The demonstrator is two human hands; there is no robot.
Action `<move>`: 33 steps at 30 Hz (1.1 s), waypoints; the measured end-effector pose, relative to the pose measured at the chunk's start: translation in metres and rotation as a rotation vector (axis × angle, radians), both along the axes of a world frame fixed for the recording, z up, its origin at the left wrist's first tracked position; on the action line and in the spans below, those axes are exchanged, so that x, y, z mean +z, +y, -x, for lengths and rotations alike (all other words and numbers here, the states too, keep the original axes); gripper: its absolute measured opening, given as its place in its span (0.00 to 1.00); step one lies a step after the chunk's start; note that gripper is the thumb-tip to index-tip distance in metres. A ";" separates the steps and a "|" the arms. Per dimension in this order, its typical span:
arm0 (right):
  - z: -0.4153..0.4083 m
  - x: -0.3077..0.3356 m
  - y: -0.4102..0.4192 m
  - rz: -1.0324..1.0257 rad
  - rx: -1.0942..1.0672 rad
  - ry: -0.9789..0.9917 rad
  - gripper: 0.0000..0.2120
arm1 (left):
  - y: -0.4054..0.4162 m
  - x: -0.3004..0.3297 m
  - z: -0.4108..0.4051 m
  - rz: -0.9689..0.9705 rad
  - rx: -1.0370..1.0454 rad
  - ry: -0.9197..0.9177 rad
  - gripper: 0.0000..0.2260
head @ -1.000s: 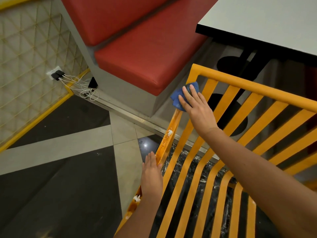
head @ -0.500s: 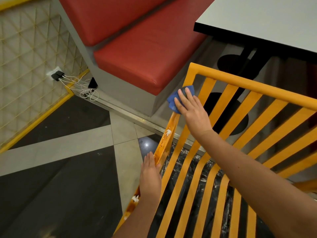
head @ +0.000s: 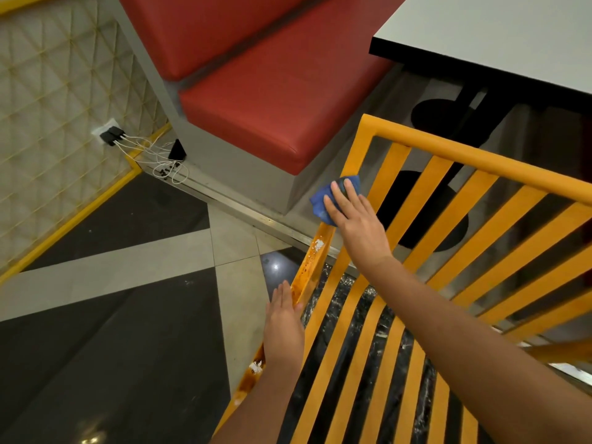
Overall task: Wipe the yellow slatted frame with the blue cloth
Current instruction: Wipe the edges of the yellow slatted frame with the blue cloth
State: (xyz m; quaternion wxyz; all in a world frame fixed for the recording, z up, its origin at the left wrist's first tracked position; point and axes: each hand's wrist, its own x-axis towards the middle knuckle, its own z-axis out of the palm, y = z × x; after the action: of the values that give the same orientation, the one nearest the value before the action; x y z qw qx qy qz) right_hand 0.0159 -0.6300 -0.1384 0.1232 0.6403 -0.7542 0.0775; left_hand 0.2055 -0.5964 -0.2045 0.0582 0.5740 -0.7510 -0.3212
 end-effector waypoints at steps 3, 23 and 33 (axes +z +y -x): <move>-0.002 0.003 0.003 -0.047 0.028 0.000 0.35 | -0.001 0.001 0.000 -0.010 0.004 0.001 0.25; -0.018 -0.008 0.012 -0.074 0.005 -0.166 0.35 | 0.022 0.005 -0.008 0.191 -0.063 -0.133 0.28; -0.020 -0.007 0.021 -0.176 0.080 -0.189 0.34 | 0.019 0.017 -0.016 0.193 0.031 -0.237 0.25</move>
State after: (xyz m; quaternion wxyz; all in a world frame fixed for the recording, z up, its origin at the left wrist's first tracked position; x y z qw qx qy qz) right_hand 0.0358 -0.6086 -0.1455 -0.0082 0.6678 -0.7404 0.0761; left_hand 0.2213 -0.5769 -0.1876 0.0290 0.6111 -0.7710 -0.1768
